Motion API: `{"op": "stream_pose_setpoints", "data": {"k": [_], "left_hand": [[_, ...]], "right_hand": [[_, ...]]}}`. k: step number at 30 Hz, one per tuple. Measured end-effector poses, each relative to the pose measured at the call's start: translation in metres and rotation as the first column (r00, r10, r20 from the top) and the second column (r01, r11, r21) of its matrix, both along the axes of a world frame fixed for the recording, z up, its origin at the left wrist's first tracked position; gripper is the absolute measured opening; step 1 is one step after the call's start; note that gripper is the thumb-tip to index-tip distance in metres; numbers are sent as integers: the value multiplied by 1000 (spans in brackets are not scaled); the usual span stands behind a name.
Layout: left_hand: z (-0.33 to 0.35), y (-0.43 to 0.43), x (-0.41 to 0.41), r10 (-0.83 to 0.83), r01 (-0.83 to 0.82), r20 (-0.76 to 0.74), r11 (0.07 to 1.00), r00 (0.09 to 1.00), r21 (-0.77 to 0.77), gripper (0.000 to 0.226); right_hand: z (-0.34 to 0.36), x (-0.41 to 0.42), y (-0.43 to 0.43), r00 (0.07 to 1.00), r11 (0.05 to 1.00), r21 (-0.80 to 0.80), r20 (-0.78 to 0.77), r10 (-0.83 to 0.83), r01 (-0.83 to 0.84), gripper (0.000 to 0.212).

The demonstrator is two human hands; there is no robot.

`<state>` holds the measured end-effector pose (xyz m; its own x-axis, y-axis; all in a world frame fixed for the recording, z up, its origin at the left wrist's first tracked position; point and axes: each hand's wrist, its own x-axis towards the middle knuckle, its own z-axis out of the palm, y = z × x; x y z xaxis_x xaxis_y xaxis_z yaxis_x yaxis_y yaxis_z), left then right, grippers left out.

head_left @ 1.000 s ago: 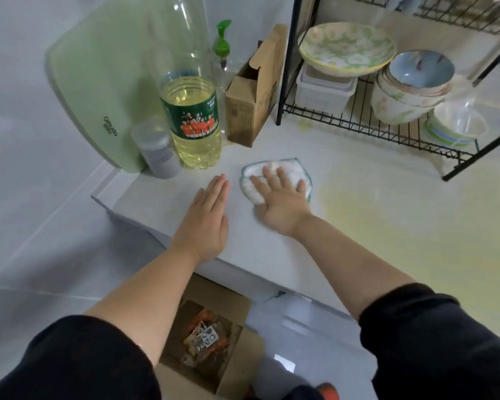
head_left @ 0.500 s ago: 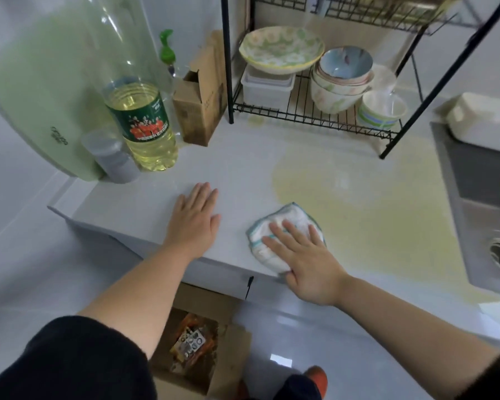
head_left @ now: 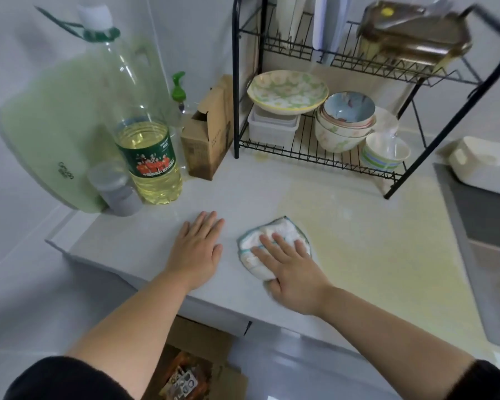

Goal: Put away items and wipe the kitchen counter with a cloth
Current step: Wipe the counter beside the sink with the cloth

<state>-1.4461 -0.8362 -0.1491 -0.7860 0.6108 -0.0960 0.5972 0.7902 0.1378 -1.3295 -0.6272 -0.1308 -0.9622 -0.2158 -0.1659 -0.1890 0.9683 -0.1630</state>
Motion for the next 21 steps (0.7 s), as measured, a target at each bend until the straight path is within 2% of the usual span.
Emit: {"op": "stream_pose_setpoints", "data": {"k": [2,4,6,11,15,18,21], "left_hand": [[1,8,-7,42,-42,10,999,999,23,80],[4,23,-18,142,-145,46,987,989,68,66],[6,37,-30,184,-187,51,980,982,68,58],[-6,45,-39,155,-155,-43,988,987,13,81],[-5,47,-43,148,-145,-94,989,984,35,64],[-7,46,-43,113,-114,-128,994,985,6,71],[-4,46,-42,138,-136,-101,990,985,21,70]], "right_hand": [[1,-13,1,999,999,27,-23,-33,33,70],[2,-44,-2,992,993,3,25,-121,121,76],[1,-82,-2,974,975,0,56,-221,221,70],[-3,-169,6,926,928,14,61,-373,373,66],[-5,-207,1,864,864,5,10,-504,504,68],[-5,-231,3,823,823,-8,-13,-568,568,68],[-1,-250,16,835,835,-4,-10,-551,551,67]]}}
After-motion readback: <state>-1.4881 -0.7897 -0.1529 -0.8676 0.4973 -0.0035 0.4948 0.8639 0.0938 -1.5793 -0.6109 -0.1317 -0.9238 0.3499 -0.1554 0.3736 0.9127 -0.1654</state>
